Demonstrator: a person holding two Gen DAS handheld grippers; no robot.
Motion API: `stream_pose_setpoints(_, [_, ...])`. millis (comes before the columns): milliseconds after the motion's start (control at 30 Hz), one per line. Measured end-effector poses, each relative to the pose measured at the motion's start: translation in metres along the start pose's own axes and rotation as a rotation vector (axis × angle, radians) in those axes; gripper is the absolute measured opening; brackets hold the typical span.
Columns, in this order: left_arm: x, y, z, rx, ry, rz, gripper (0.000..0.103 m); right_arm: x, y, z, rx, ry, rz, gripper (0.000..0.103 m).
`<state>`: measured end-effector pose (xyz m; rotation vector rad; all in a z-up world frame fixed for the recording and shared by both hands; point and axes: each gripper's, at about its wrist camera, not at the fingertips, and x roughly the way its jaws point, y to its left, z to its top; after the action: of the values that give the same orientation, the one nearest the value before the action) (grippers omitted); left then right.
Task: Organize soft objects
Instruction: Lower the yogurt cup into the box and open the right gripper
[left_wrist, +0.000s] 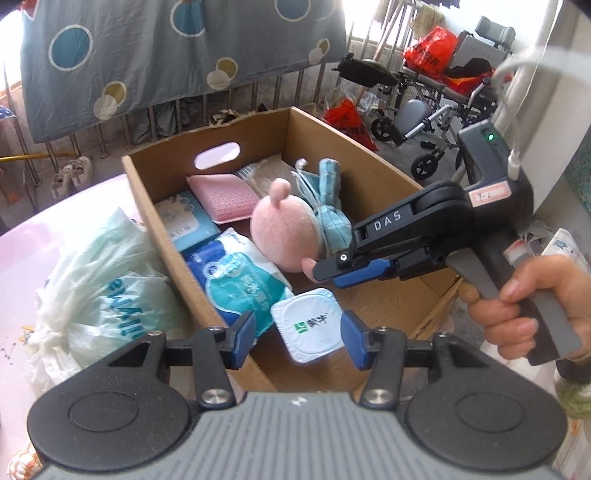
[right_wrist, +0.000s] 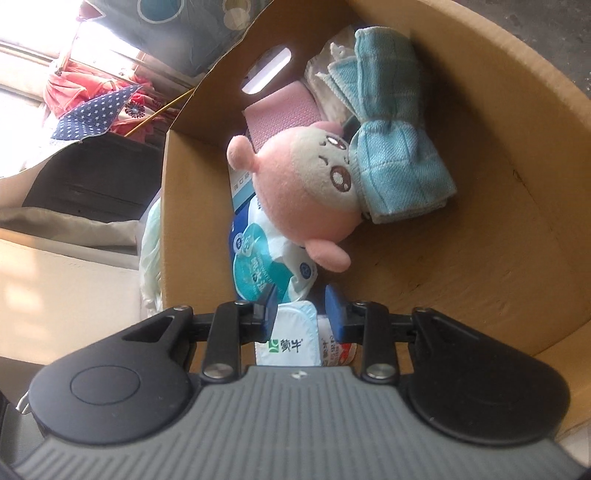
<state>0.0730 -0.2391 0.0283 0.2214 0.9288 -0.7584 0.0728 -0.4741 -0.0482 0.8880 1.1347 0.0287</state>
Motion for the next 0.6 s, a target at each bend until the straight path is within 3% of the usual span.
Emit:
stream_pose_setpoints(133, [-0.022,0.019,-0.009,-0.015,-0.033,0.029,0.054,0.017,-0.001,-0.003,-0.009,0.036,0.004,0.02])
stream_pose_setpoints(300, [-0.049,0.054,-0.033,-0.047,-0.054,0.11,0.054,0.022,0.005,-0.012,-0.016,0.072,0.056,0.018])
stream_pose_setpoints(600, [-0.091,0.128,-0.096,-0.22,-0.064,0.247,0.057,0.024,0.009,-0.025,-0.007,0.09,0.064,0.021])
